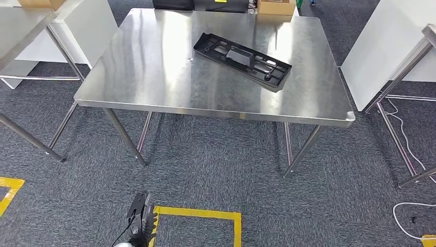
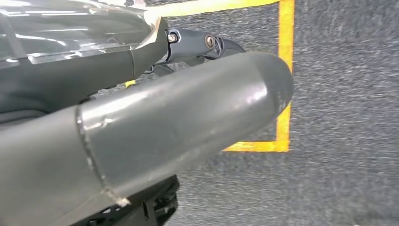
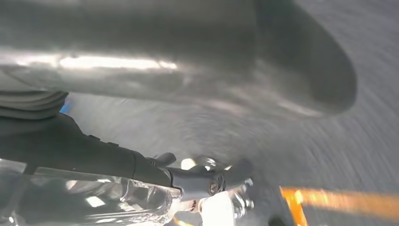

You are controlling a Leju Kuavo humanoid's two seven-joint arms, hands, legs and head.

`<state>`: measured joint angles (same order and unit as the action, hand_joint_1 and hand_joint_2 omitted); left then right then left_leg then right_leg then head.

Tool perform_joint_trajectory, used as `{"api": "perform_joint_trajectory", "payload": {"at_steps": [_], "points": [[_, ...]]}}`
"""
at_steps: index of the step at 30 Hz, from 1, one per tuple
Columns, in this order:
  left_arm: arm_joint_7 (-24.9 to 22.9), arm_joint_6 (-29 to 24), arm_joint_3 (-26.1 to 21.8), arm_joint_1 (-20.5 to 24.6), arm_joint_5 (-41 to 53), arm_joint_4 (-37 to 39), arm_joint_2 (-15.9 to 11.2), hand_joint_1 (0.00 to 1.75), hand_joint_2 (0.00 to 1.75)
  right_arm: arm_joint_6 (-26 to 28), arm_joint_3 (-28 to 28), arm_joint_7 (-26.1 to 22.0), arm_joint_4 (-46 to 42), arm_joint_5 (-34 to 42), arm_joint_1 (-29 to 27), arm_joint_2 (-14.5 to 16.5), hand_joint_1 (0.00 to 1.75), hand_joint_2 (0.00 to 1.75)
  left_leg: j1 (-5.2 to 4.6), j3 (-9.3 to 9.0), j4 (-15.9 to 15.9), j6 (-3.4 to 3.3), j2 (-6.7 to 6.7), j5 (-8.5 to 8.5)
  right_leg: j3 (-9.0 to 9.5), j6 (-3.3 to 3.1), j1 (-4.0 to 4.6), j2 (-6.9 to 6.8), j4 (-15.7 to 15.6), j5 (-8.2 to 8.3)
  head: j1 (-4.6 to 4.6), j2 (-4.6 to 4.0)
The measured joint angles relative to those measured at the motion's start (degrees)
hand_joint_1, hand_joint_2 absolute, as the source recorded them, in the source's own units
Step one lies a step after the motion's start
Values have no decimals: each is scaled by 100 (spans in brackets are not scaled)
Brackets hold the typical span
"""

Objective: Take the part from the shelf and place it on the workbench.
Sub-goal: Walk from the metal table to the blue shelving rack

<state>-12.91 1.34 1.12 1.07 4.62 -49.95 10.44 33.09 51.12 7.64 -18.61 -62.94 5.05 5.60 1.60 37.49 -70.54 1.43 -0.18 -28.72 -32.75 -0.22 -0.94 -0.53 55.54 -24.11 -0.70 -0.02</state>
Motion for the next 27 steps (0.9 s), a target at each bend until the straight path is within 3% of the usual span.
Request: {"api": "perform_joint_trajectory", "payload": {"at_steps": [2, 3, 5, 7, 8, 10, 11, 12, 13, 14, 15, 16, 17, 19, 20, 22, 23, 24, 26, 27], "points": [[-6, 57, 91, 105, 17, 64, -4, 0, 0, -794, -223, 644, 226, -675, -26, 2, 0, 0, 15, -584, 736, -7, -20, 14, -178, 76, 1, 2, 118, 64, -3, 0], [0, 90, 142, 173, 19, 125, -5, 0, 0, -1206, -368, 901, 309, -924, -35, 12, 0, 0, 2, -776, 1025, -35, -33, -48, -232, 119, 7, 1, 160, 99, -10, 0], [35, 156, 236, 304, 14, 304, -10, 0, 0, -1978, -654, 1188, 435, -1214, -41, 64, 0, 0, -58, -865, 1236, -143, -48, -107, -273, 210, 20, -1, 178, 184, -14, 0], [80, 238, 336, 428, -7, 529, -18, 0, 0, -2744, -882, 1274, 545, -1341, -53, 115, 0, 0, -73, -776, 1280, -294, -15, 8, -329, 272, 17, 12, 201, 189, -1, 0], [104, 278, 384, 494, -19, 641, -23, 0, 0, -3063, -971, 1284, 584, -1362, -65, 140, 0, 0, -71, -717, 1306, -370, -1, 89, -394, 266, 10, 20, 303, 64, -14, 0], [149, 329, 465, 604, -39, 829, -34, 0, 0, -3400, -1089, 1260, 630, -1348, -83, 186, 0, 0, -70, -550, 1328, -453, 21, 257, -603, 205, -15, 33, 837, -459, -37, 0], [167, 341, 491, 633, -42, 896, -39, 0, 0, -3447, -1122, 1234, 639, -1337, -83, 206, 0, 0, -71, -454, 1325, -463, 30, 334, -693, 195, -18, 34, 1191, -710, -51, 0], [180, 355, 517, 650, -43, 961, -48, 0, 0, -3445, -1152, 1207, 645, -1331, -81, 211, 0, 0, -73, -344, 1321, -457, 44, 415, -744, 218, -22, 35, 1530, -857, -50, 0], [191, 367, 539, 659, -41, 1019, -59, 0, 0, -3421, -1178, 1186, 648, -1334, -80, 210, 0, 0, -73, -234, 1315, -448, 58, 494, -721, 274, -26, 35, 1751, -859, -48, 0], [199, 378, 561, 663, -34, 1065, -72, 0, 0, -3392, -1203, 1170, 648, -1337, -80, 203, 0, 0, -71, -122, 1310, -430, 70, 575, -611, 352, -31, 36, 1813, -741, -49, 0], [206, 391, 589, 665, -18, 1104, -87, 0, 0, -3363, -1226, 1154, 649, -1340, -82, 192, 0, 0, -66, -12, 1304, -408, 78, 656, -402, 425, -40, 36, 1690, -579, -48, 0], [208, 401, 619, 669, 1, 1125, -102, 0, 0, -3348, -1244, 1138, 649, -1341, -79, 182, 0, 0, -63, 74, 1297, -379, 79, 732, -94, 466, -54, 36, 1366, -483, -49, 0], [206, 413, 650, 673, 19, 1135, -114, 0, 0, -3344, -1262, 1122, 650, -1341, -71, 172, 0, 0, -63, 142, 1293, -344, 80, 801, 282, 461, -42, 40, 890, -510, -50, 0], [202, 432, 698, 687, 42, 1139, -129, 0, 0, -3352, -1294, 1094, 655, -1341, -54, 154, 0, 0, -68, 189, 1309, -271, 87, 935, 788, 350, 6, 52, 95, -727, -34, 0], [199, 438, 716, 692, 46, 1142, -133, 0, 0, -3363, -1303, 1085, 660, -1341, -51, 149, 0, 0, -68, 189, 1336, -238, 92, 1002, 870, 296, 42, 58, -85, -796, -27, 0], [186, 449, 745, 691, 55, 1154, -142, 0, 0, -3393, -1309, 1074, 674, -1332, -66, 138, 0, 0, -57, 198, 1359, -182, 77, 1049, 796, 202, 16, 51, -97, -730, -8, 0], [175, 464, 764, 682, 62, 1161, -151, 0, 0, -3405, -1309, 1074, 680, -1326, -76, 131, 0, 0, -47, 232, 1277, -161, 66, 911, 756, 136, -7, 39, -87, -676, 1, 0], [160, 481, 784, 672, 70, 1163, -161, 0, 0, -3414, -1309, 1073, 684, -1319, -87, 121, 0, 0, -37, 284, 1084, -143, 52, 657, 705, 64, -32, 25, -89, -612, 15, 0], [117, 524, 830, 654, 80, 1144, -176, 0, 0, -3428, -1308, 1071, 689, -1311, -100, 105, 0, 0, -26, 426, 376, -111, 32, -2, 596, -36, -25, 2, -73, -485, 29, 0], [90, 538, 851, 649, 78, 1127, -179, 0, 0, -3438, -1307, 1070, 690, -1311, -104, 95, 0, 0, -25, 478, -6, -94, 25, -212, 526, -48, -12, -4, -57, -424, 33, 0]]}}
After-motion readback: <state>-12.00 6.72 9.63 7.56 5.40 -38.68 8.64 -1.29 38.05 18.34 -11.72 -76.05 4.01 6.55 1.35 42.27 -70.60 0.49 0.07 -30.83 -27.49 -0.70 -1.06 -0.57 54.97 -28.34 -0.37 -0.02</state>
